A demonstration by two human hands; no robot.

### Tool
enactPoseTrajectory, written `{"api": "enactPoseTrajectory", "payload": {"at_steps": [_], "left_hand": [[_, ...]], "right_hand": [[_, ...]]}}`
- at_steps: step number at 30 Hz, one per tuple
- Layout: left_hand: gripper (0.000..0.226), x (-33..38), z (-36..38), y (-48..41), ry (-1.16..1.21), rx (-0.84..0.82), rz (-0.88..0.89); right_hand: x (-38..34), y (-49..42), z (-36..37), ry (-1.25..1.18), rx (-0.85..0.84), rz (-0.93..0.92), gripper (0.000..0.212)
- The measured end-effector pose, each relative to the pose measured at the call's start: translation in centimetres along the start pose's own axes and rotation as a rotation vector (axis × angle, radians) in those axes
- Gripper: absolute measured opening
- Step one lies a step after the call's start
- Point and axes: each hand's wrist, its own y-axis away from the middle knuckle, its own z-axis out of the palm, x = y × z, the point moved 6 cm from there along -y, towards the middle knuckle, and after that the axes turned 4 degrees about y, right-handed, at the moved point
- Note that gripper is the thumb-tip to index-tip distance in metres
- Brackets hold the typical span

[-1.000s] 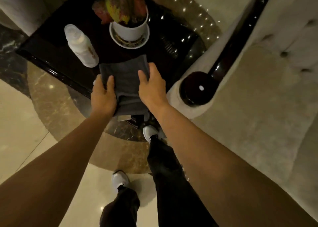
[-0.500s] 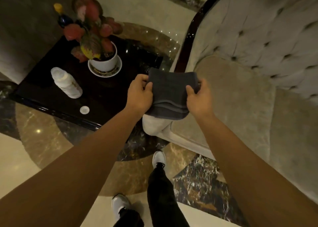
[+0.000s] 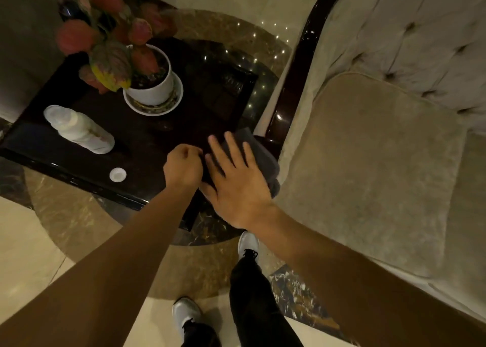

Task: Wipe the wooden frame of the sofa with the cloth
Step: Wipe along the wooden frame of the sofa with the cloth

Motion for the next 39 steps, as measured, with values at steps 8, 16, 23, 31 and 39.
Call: {"api": "enactPoseTrajectory", "payload": {"at_steps": [8,16,23,31,39], "left_hand": [[0.022,1.0,4.0,0.3,0.071,-0.080,-0.058],[0.032,1.2,5.5,-0.1,0.081,0.051,-0.105],[0.036,1.9,7.1,0.4,0.053,0.110,-0.125],[0.058,1.9,7.9,0.3,-0.002,0.171,-0.279],[0.056,4.0,8.2,1.1,-0.390,0.269,0.050]], "right_hand": [[6.4,-0.3,-0.5,-0.023,0.148,0.249,0.062],[11.6,-2.3,-1.6,-0.011,0.239,0.286,0.056],[14.9,-2.9,-2.0,0.045,0.300,0.056,0.054],[12.7,-1.6,-1.9,0.009,0.218,-0.043,0.056],[12.5,-0.6,-1.2,-0.094,0.208,0.082,0.052]]}}
